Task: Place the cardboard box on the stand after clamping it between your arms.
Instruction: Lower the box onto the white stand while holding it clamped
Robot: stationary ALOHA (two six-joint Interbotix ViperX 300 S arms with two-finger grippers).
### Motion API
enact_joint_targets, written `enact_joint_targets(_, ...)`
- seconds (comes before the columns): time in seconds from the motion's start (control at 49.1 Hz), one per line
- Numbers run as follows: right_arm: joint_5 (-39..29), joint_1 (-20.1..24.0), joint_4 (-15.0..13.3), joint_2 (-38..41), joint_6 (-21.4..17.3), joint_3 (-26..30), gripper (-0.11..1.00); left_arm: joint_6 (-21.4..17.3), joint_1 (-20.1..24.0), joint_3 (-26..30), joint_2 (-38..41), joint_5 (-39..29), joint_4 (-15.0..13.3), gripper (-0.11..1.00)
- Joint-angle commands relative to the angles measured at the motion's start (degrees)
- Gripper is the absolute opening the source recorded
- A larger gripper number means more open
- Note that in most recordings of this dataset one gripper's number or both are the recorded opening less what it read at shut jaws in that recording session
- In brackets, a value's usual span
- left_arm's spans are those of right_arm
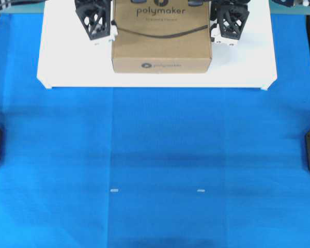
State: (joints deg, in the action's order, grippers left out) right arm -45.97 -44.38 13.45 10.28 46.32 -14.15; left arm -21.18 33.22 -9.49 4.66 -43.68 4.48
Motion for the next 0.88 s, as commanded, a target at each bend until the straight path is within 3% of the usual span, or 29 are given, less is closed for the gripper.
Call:
enact_joint_targets(0.0, -0.2, 1.0, 2.8, -2.3, -1.1, 1.0, 0.99, 1.5, -1.8, 0.2, -3.0, 2.5, -1.4, 0.86)
enact_joint_targets(0.306, -3.8, 0.4, 3.0, -7.3, -1.0, -1.7, 0.99, 0.6, 1.5, -4.7, -9.1, 3.6, -1.3, 0.86)
enact_joint_targets(0.55, -1.7, -1.6, 3.1, -15.8, -2.0, -8.2, 0.99, -3.7, 2.5, -10.3, -13.7, 3.6, -1.4, 0.86)
enact_joint_targets(0.856, 0.4, -0.4, 3.3, -30.2, -7.2, -17.1, 0.99, -1.4, 1.8, -17.0, -24.4, 5.2, -1.4, 0.86)
